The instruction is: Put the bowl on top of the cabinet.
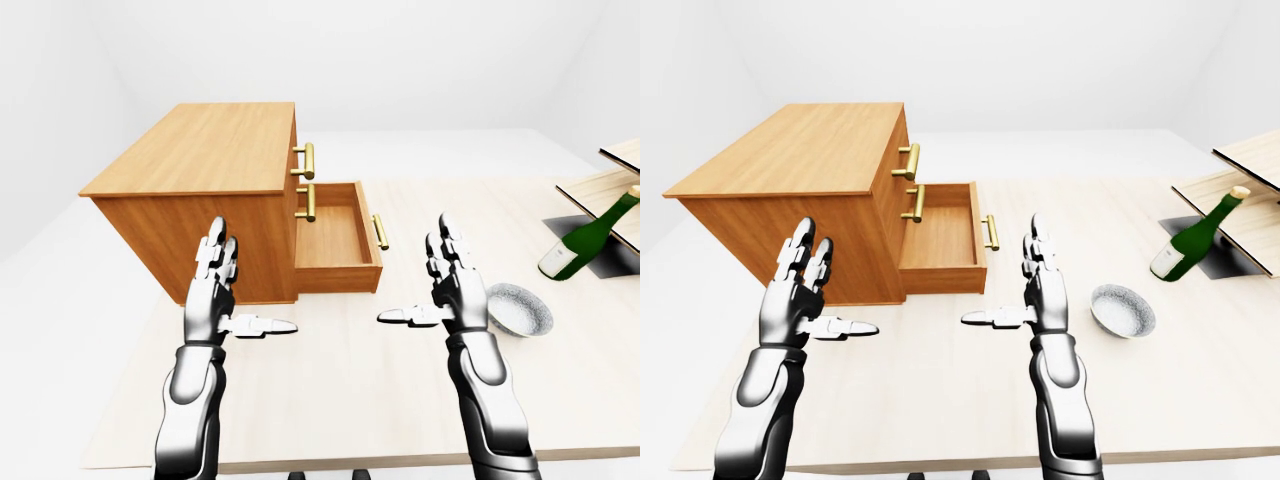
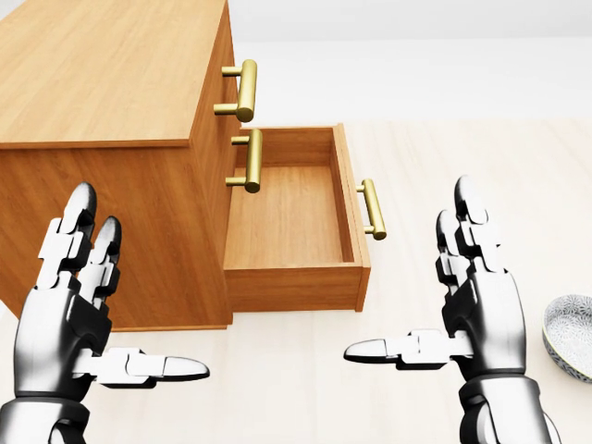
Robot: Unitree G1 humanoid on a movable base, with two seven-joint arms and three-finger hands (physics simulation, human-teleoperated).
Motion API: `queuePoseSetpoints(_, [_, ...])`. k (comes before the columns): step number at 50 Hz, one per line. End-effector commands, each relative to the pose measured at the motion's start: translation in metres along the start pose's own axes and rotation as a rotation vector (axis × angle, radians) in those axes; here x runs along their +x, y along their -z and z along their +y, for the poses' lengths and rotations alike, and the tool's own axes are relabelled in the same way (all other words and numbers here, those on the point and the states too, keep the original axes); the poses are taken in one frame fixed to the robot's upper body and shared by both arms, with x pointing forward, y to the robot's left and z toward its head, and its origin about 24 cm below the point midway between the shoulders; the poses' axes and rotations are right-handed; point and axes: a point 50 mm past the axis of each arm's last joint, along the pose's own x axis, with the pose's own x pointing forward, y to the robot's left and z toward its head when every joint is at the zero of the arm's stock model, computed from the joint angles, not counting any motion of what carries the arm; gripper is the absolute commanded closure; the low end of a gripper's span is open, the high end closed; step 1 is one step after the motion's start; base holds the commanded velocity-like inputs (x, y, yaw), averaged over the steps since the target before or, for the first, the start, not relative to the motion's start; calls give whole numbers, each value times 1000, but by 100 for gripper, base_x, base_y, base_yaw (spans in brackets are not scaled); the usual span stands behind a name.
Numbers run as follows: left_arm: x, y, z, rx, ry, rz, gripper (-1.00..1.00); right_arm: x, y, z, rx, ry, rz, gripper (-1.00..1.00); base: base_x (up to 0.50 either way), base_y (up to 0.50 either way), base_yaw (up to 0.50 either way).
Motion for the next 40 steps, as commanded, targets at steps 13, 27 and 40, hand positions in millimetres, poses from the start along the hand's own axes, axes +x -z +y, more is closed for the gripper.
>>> queuePoseSetpoints(13, [10, -2, 1, 16, -14, -14, -100, 3, 2, -2, -34, 13, 9, -100, 1, 0, 0])
queuePoseSetpoints(27, [12, 2, 3, 13, -19, 2, -100, 10, 5, -7, -60, 28, 20, -100, 0, 0, 0])
queuePoseSetpoints(40, [12, 1, 3, 14, -20, -3, -100, 31, -9, -21, -156, 47, -36, -100, 1, 0, 0])
